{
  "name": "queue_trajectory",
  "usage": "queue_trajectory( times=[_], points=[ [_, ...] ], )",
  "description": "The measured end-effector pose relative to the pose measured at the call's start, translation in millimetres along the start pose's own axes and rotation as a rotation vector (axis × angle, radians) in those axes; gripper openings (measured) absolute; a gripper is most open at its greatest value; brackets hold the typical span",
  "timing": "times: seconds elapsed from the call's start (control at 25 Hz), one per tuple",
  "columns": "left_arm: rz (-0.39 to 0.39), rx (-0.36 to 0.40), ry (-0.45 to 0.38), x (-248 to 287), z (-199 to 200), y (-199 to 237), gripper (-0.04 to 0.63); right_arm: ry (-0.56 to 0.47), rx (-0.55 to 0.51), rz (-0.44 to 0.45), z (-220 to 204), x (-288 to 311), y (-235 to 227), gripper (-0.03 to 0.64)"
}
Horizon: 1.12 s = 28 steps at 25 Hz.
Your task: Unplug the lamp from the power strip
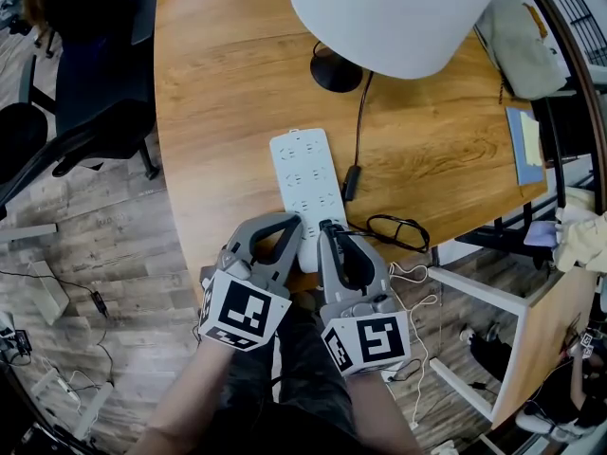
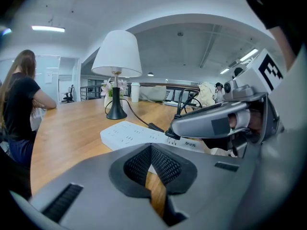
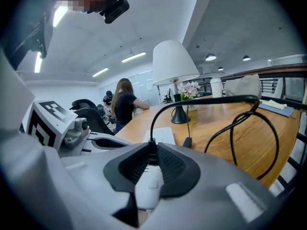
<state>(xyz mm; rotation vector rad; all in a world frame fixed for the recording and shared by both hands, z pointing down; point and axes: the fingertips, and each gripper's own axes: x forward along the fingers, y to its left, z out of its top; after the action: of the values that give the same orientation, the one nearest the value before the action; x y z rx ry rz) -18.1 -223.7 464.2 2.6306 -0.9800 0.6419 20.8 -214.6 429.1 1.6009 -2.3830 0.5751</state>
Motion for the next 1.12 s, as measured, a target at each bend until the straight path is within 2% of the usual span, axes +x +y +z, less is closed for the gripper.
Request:
queue_trajectory(
  times=[0.44,0.88,1.12],
  points=[
    [0.054,-0.086,-0.109,-10.7,17.6,5.4,-0.005,0.012,0.041,-0.056,-3.5,-10.7,-24.6,0.067],
    [0.045,-0.095,-0.111,-7.9,17.3,-4.6,-0.005,0.075,0.064,-0.165,-13.2,-17.5,-56.2,0.069],
    [0.042,-0.095,-0.109,-10.1,16.5,-6.6,-0.005,0.102,0.059,-0.188,-17.1,-16.5,-60.2,0.069]
  ],
)
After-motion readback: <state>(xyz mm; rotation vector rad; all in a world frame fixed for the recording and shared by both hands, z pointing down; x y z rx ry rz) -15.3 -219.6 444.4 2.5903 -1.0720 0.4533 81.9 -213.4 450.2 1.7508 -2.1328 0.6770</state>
